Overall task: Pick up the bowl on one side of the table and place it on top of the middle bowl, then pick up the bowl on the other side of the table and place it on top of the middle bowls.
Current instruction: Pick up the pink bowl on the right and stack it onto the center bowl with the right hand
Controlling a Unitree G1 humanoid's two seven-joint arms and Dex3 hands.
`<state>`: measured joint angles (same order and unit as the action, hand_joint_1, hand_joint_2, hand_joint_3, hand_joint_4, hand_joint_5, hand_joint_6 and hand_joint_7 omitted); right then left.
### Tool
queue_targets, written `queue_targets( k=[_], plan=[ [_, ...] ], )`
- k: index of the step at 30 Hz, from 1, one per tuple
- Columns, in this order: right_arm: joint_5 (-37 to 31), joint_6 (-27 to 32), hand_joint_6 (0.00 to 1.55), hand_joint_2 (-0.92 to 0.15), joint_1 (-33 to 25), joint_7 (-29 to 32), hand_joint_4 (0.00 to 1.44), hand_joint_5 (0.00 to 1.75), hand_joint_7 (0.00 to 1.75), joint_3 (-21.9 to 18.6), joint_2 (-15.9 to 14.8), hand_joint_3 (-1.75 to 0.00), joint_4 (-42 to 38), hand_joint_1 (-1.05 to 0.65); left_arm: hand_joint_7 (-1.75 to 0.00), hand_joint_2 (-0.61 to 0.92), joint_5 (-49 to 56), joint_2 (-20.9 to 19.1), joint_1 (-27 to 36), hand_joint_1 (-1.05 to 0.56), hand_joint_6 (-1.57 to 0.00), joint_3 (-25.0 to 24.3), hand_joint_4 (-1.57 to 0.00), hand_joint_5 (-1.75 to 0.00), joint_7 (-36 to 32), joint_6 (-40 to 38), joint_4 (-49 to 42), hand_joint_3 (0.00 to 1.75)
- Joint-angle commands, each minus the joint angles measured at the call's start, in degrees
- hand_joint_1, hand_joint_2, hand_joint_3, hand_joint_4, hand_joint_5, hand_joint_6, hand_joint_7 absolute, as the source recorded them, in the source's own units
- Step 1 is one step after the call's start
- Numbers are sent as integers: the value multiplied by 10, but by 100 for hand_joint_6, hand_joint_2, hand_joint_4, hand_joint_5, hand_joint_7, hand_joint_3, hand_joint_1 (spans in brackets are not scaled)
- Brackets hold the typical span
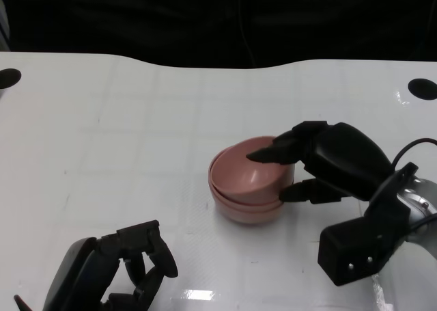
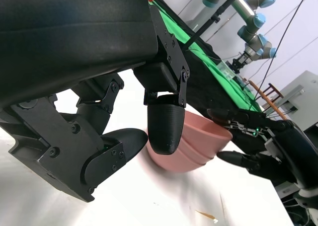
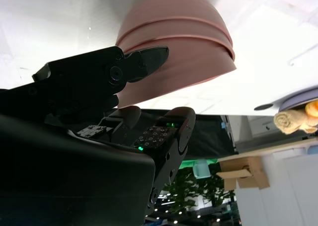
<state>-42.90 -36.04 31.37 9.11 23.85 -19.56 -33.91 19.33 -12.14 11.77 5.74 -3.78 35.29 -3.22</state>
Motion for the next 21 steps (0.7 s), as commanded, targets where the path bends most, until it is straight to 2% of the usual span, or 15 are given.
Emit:
queue_targets(
  k=[1,10,21],
  plan=[
    [14,4,55,-92,-24,-20,40,24,0,-3,-19,-8,33,-48,-142,43,-2,-8,2,-10,-78,-5,-82,-168,3,-1,6,125],
    [25,10,44,-92,-67,-42,31,19,0,-12,-33,-13,94,-56,-141,44,-2,-8,0,-10,-78,-5,-82,-167,3,1,4,124],
    [8,21,42,-92,-96,-43,26,19,0,-12,-49,-14,130,-59,-142,44,0,-8,0,-10,-77,-6,-82,-168,3,-1,5,124]
  ],
)
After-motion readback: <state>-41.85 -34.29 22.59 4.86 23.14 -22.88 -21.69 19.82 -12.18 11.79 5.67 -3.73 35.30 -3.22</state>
